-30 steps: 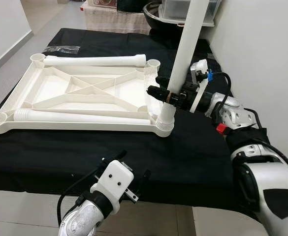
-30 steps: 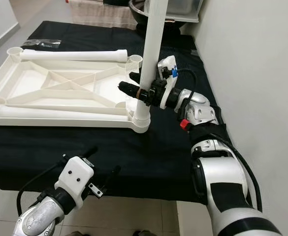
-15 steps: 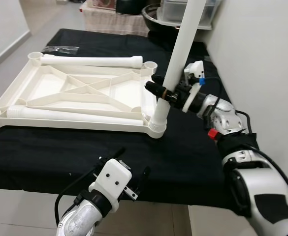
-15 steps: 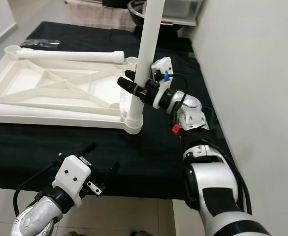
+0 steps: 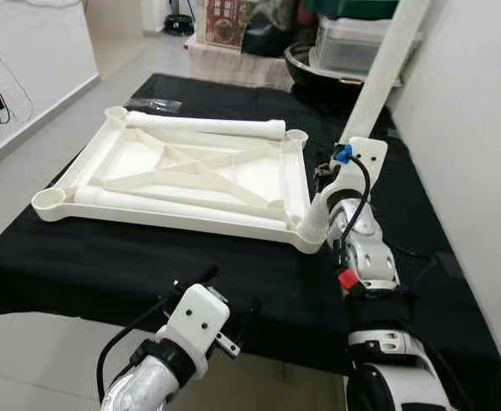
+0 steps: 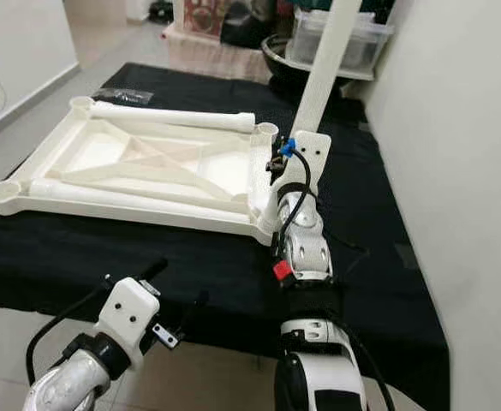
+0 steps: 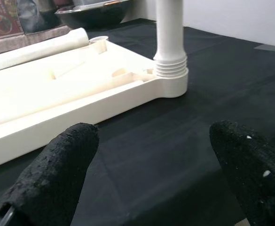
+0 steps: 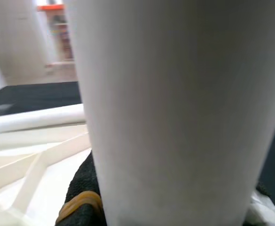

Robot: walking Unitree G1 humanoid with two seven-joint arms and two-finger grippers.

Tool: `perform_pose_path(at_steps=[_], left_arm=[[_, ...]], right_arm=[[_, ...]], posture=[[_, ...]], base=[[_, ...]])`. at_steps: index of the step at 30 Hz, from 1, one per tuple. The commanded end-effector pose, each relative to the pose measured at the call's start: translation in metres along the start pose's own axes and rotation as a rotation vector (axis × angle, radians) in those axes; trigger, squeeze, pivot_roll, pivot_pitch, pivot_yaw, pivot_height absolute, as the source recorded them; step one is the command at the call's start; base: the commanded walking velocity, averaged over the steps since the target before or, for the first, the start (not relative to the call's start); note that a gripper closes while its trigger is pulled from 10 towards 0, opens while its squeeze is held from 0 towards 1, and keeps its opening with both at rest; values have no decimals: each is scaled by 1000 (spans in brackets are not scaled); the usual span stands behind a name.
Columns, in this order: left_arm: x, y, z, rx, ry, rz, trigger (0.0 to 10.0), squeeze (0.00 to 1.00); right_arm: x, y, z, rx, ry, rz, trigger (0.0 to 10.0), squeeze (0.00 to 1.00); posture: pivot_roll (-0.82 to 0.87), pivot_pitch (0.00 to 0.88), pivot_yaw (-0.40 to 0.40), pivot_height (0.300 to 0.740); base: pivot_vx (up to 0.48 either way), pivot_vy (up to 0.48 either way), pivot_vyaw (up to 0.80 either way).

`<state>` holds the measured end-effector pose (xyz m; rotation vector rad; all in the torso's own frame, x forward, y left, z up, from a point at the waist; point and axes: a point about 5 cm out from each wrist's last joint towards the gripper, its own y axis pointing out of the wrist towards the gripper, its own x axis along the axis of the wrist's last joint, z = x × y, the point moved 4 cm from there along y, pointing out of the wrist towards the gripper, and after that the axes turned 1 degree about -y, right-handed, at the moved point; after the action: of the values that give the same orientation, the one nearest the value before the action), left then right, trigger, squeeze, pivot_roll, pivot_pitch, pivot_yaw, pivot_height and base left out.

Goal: Building children table

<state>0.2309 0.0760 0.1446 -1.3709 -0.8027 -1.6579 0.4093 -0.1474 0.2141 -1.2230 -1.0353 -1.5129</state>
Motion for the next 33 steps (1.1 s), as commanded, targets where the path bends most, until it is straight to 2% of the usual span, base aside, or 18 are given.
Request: perform_pose_path(at_steps=[1, 2, 4, 5, 9, 10, 14, 16, 18, 19, 21, 22, 23, 24, 27, 28, 30, 33], left_arm=[[-4, 0, -2, -14, -9, 13, 10000, 0], [-4, 1, -2, -15, -9, 13, 10000, 0], [-3, 1, -2, -15, -9, 13, 10000, 0], [-3, 1, -1, -15, -9, 13, 10000, 0], [-3, 2, -1, -14, -10, 12, 10000, 0], [-2, 3, 0, -14, -11, 10, 10000, 0], [-2, 4, 0, -13, -15, 7, 10000, 0], [-2, 4, 0, -13, -15, 7, 10000, 0], [-2, 5, -2, -19, -9, 5, 10000, 0], [-2, 5, -2, -19, -9, 5, 10000, 0], [-2, 6, -2, -21, -11, 6, 10000, 0], [-2, 6, -2, -21, -11, 6, 10000, 0], [-2, 5, -1, -23, -13, 6, 10000, 0], [-2, 5, -1, -23, -13, 6, 10000, 0], [-2, 5, -1, -21, -13, 6, 10000, 0], [-2, 5, -1, -21, -13, 6, 10000, 0], [-1, 5, -1, -20, -10, 5, 10000, 0], [-1, 5, -1, -19, -10, 6, 10000, 0]], right_arm=[[-31, -6, -5, -94, 16, 125, 10000, 82], [-22, -3, 6, -49, 41, 83, 10000, 82], [-16, -2, 12, -24, 55, 57, 10000, 82], [-5, 1, 14, 15, 57, 5, 10000, 1000], [8, 5, 12, 50, 41, -46, 10000, 1000], [16, 10, 7, 106, -15, -74, 10000, 0], [34, 19, -12, 226, -64, -118, 10000, 0], [34, 19, -12, 226, -64, -118, 10000, 0], [39, 21, -13, 370, -10, -113, 10000, 0], [39, 21, -13, 370, -10, -113, 10000, 0], [39, 16, -7, 581, 42, -78, 10000, 0], [39, 16, -7, 581, 42, -78, 10000, 0], [34, 5, 2, 816, 54, -17, 10000, 0], [34, 5, 2, 816, 54, -17, 10000, 0], [30, -5, 7, 1032, 56, 61, 10000, 0], [30, -5, 7, 1032, 56, 61, 10000, 0], [27, -17, 11, 1214, 48, 120, 10000, 0], [25, -23, 12, 1295, 31, 136, 10000, 0]], posture=[[129, 125, -103, 740], [120, 138, -96, 740], [120, 138, -96, 740], [114, 147, -85, 740], [95, 147, -93, 740], [90, 157, -98, 740], [89, 153, -97, 740], [89, 153, -97, 740], [87, 158, -94, 740], [87, 158, -94, 740], [92, 160, -92, 740], [92, 160, -92, 740], [98, 164, -93, 740], [98, 164, -93, 740], [105, 163, -95, 740], [105, 163, -95, 740], [106, 164, -98, 740], [110, 163, -100, 740]], base=[[0, 0, 0], [0, 0, 0], [0, 0, 0], [0, 0, 0], [0, 0, 0], [0, 0, 0], [0, 0, 0], [0, 0, 0], [0, 0, 0], [0, 0, 0], [0, 0, 0], [0, 0, 0], [0, 0, 0], [0, 0, 0], [0, 0, 0], [0, 0, 0], [0, 0, 0], [0, 0, 0]])
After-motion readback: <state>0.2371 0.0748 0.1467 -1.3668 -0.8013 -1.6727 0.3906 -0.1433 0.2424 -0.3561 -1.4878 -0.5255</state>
